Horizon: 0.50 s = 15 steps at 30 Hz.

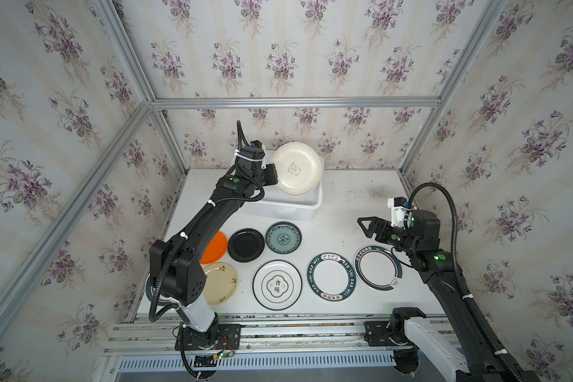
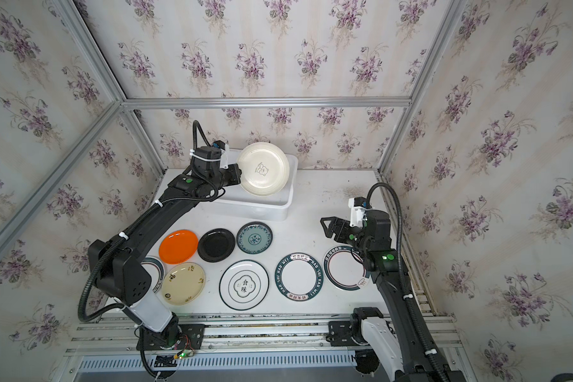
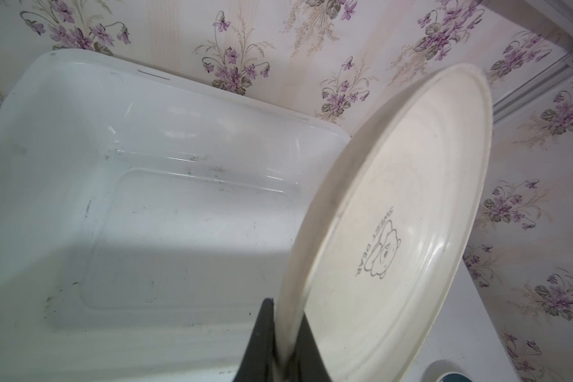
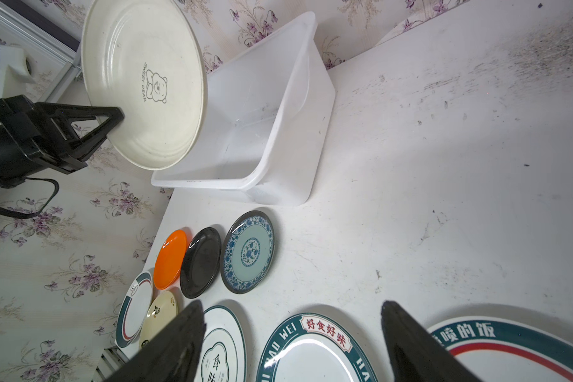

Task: Place the plates into the plastic bin on the countertop
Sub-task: Place the plate in the plastic bin.

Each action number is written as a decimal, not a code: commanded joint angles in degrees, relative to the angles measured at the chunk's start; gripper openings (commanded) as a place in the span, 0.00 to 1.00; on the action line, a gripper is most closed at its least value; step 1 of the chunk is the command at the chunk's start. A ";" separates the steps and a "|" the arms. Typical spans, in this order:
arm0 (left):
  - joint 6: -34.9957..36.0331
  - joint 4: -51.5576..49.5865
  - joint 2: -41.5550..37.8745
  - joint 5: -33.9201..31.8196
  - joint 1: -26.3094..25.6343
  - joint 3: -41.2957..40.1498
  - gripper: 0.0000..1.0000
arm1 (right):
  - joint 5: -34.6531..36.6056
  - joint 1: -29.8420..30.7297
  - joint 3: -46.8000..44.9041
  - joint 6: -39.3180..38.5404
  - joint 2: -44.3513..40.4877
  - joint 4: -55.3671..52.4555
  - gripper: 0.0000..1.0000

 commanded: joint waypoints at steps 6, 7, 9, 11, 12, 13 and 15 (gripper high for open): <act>1.00 -0.62 6.66 -2.01 2.51 5.24 0.00 | -0.08 0.01 0.11 -0.21 0.05 0.31 0.86; 1.15 -0.81 7.66 -2.19 2.64 6.07 0.00 | -0.07 0.01 0.12 -0.20 -0.12 0.15 0.86; 1.47 -1.22 9.59 -2.52 2.80 7.64 0.00 | 0.04 0.01 0.06 -0.23 -0.45 -0.22 0.86; 1.87 -2.10 11.72 -2.87 2.82 9.49 0.00 | 0.44 0.01 -0.03 -0.33 -0.81 -0.69 0.86; 1.95 -2.53 12.69 -2.95 2.82 10.33 0.00 | 0.66 -0.01 -0.12 -0.38 -0.92 -0.88 0.86; 2.09 -2.88 13.74 -2.93 2.82 11.18 0.00 | 0.84 0.01 -0.22 -0.40 -1.00 -1.06 0.86; 2.20 -3.44 15.31 -2.77 2.82 12.32 0.00 | 0.97 -0.05 -0.32 -0.43 -0.94 -1.11 0.86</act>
